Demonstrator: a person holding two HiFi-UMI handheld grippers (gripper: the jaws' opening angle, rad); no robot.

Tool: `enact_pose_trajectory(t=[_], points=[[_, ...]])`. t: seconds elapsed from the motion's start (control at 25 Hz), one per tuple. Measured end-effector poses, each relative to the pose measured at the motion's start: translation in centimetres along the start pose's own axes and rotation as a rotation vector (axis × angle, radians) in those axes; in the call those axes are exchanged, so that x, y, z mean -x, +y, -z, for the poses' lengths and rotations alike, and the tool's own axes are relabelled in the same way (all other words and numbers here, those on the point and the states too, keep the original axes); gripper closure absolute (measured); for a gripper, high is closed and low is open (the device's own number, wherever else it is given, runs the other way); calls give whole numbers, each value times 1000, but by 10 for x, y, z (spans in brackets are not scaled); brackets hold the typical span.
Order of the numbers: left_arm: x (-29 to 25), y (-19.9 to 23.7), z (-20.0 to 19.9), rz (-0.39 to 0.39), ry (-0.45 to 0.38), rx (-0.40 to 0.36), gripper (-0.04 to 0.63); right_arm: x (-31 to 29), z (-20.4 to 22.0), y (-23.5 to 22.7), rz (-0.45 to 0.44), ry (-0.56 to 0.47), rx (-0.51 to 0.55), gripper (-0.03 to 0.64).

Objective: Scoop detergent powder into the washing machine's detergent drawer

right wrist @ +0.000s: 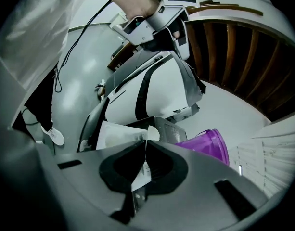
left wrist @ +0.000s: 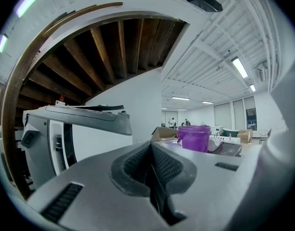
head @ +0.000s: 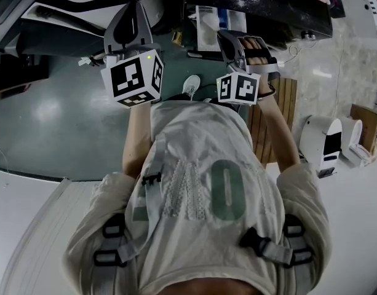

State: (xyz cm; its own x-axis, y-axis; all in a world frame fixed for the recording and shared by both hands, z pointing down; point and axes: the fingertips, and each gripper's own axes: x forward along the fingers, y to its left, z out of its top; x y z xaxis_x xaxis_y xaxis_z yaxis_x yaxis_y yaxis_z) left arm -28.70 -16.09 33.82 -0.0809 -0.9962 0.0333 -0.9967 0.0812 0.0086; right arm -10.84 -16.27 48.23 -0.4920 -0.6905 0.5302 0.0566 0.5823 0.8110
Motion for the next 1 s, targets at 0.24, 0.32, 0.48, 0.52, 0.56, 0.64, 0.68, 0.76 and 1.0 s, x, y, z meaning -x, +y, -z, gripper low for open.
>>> enact_pose_trajectory(t=[0.24,0.32,0.48,0.52,0.56,0.64,0.68,0.76,1.0], points=[[-5,-6,-5,19,-10,-4,575,0,-3,-38,75,-7,-107,606],[-7,-8,-8,26,-18,-5,575,1,-2,-55,110,-9,-171,606],[-12,-14,-14,42,-33,-12,575,7,0,-85,183,-22,-266,606],[-13,-17,-16,47,-37,-14,575,10,0,-91,200,-26,-284,605],[-14,-19,-18,52,-42,-15,575,12,0,-98,216,-32,-306,606],[-17,-23,-22,64,-52,-18,575,19,-2,-111,246,-54,-374,604],[-18,-25,-25,70,-58,-20,575,23,-2,-118,258,-69,-423,605],[-20,-31,-31,82,-71,-25,575,29,-1,-131,276,-105,-540,605],[-22,-52,-42,125,-97,-46,575,48,1,-161,327,-208,-808,604]])
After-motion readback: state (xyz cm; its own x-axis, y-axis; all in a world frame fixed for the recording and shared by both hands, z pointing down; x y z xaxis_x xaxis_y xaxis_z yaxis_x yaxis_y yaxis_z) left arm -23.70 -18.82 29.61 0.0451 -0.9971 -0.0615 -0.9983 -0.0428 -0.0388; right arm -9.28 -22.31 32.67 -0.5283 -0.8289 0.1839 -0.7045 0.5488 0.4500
